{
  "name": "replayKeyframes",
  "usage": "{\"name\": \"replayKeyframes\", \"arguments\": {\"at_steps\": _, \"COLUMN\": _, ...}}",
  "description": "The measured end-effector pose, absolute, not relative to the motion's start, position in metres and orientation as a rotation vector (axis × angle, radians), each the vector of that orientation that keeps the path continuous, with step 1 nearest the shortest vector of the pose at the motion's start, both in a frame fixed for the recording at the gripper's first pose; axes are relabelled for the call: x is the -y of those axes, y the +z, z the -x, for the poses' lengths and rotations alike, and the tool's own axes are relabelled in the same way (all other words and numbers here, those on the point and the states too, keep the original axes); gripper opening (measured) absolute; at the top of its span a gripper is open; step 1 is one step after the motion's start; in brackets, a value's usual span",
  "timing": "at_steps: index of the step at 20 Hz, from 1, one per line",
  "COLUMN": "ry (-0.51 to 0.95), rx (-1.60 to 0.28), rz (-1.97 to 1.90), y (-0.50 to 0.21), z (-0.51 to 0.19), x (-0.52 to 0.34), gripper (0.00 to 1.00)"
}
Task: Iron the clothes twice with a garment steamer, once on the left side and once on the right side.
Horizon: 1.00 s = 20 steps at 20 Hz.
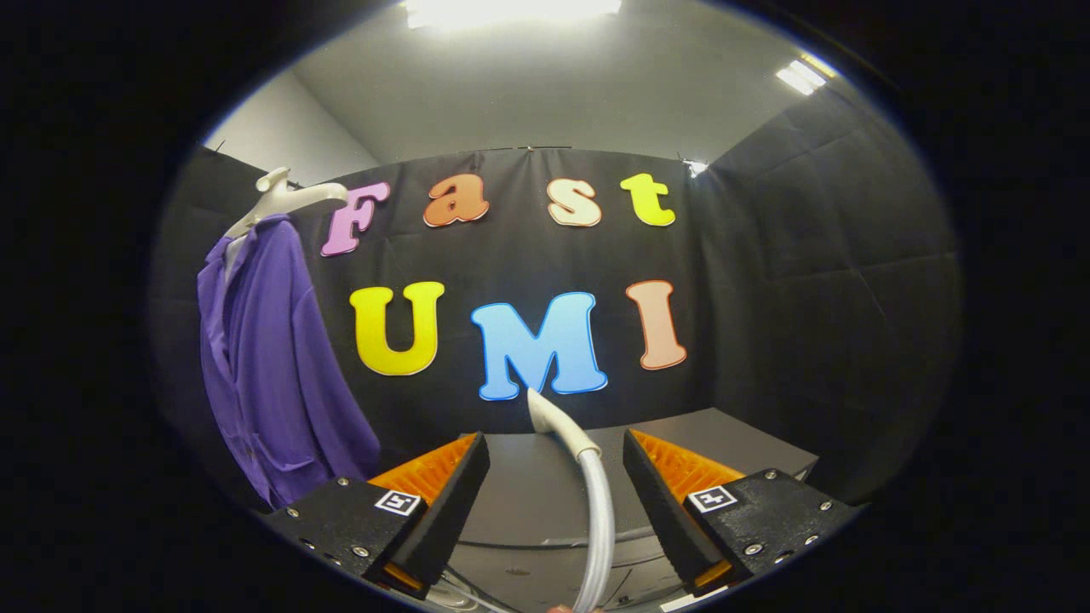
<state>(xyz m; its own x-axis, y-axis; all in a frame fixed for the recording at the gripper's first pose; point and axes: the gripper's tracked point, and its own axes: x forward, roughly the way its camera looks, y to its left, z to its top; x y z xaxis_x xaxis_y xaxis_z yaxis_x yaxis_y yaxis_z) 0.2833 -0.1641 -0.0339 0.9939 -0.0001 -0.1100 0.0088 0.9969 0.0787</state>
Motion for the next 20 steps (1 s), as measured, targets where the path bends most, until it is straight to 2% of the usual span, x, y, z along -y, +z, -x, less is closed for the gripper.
{"name": "replayKeyframes", "arguments": {"at_steps": 4, "ry": -0.027, "rx": -0.172, "rz": -0.166, "y": -0.046, "z": -0.35, "x": 0.218, "gripper": 0.97}}
{"name": "replayKeyframes", "arguments": {"at_steps": 7, "ry": 0.012, "rx": -0.257, "rz": -0.306, "y": -0.068, "z": -0.398, "x": 0.233, "gripper": 0.96}}
{"name": "replayKeyframes", "arguments": {"at_steps": 12, "ry": 0.181, "rx": -0.473, "rz": -0.658, "y": -0.116, "z": -0.452, "x": 0.208, "gripper": 0.94}}
{"name": "replayKeyframes", "arguments": {"at_steps": 20, "ry": 0.363, "rx": -0.717, "rz": -0.796, "y": -0.17, "z": -0.49, "x": 0.162, "gripper": 0.94}}
